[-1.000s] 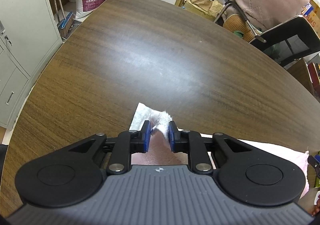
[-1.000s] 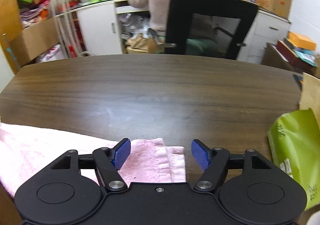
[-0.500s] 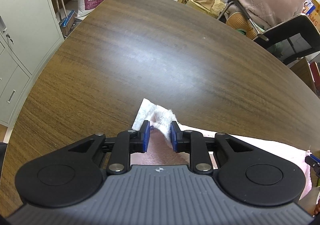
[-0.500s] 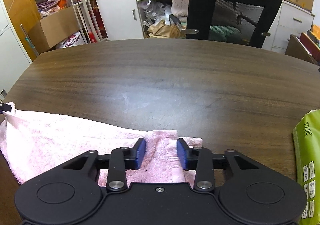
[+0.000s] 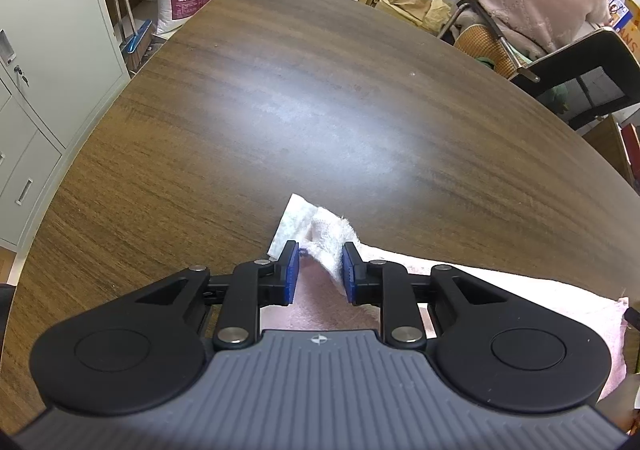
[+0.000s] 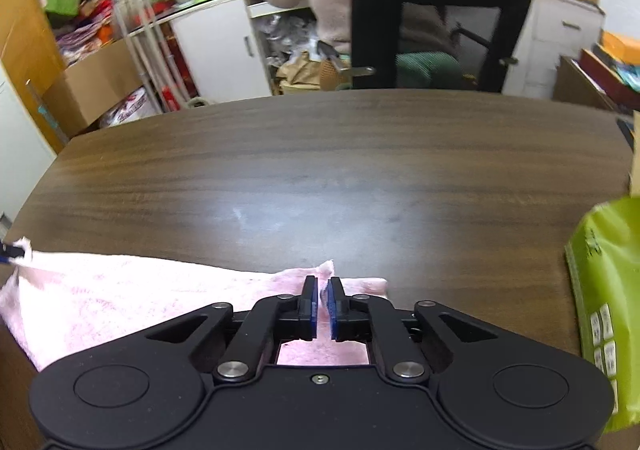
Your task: Fold towel
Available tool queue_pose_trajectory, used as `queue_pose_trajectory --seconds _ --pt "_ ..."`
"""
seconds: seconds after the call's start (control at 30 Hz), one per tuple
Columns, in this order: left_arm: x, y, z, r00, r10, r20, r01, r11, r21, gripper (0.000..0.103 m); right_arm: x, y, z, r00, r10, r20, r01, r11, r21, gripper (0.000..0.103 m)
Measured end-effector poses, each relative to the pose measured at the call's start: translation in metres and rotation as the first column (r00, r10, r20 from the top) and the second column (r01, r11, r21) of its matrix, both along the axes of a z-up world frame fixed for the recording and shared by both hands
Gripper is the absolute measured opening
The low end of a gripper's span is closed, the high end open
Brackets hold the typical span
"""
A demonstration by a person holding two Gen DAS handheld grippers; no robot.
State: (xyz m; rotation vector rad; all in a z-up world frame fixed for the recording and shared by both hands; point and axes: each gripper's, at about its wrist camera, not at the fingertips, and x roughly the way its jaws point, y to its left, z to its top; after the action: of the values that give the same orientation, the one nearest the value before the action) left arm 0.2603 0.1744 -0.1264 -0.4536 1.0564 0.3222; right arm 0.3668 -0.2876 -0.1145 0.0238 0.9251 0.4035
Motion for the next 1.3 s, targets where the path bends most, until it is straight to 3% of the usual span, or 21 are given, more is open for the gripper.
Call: queue_pose_trajectory --seconds 0.23,0.33,0.53,1.07,1.3 --pt "0.000 0.000 0.000 1.000 0.001 0.000 -0.001 1.000 -0.001 0.021 0.005 -0.002 -0.009 1.000 0.007 -0.028 -0.007 1.000 0.000 0.023" --pt "0.001 0.000 -0.001 1.000 0.000 -0.001 0.000 1.000 0.001 0.021 0.006 0.000 -0.012 1.000 0.010 -0.024 -0.010 1.000 -0.006 0.023" --pt "0.003 -0.001 -0.002 1.000 0.002 -0.008 -0.002 1.000 0.001 0.018 0.003 0.001 -0.012 1.000 0.002 -0.009 -0.003 1.000 -0.020 0.003" --pt "-0.001 0.000 0.013 0.999 0.002 0.035 -0.002 1.000 -0.007 0.018 -0.008 -0.012 0.010 0.992 -0.068 0.106 0.065 0.997 0.035 0.002" --pt "0.005 0.001 0.016 0.999 0.001 0.043 0.000 1.000 -0.016 0.023 -0.007 -0.020 0.019 0.978 -0.130 0.161 0.120 0.990 0.071 0.002"
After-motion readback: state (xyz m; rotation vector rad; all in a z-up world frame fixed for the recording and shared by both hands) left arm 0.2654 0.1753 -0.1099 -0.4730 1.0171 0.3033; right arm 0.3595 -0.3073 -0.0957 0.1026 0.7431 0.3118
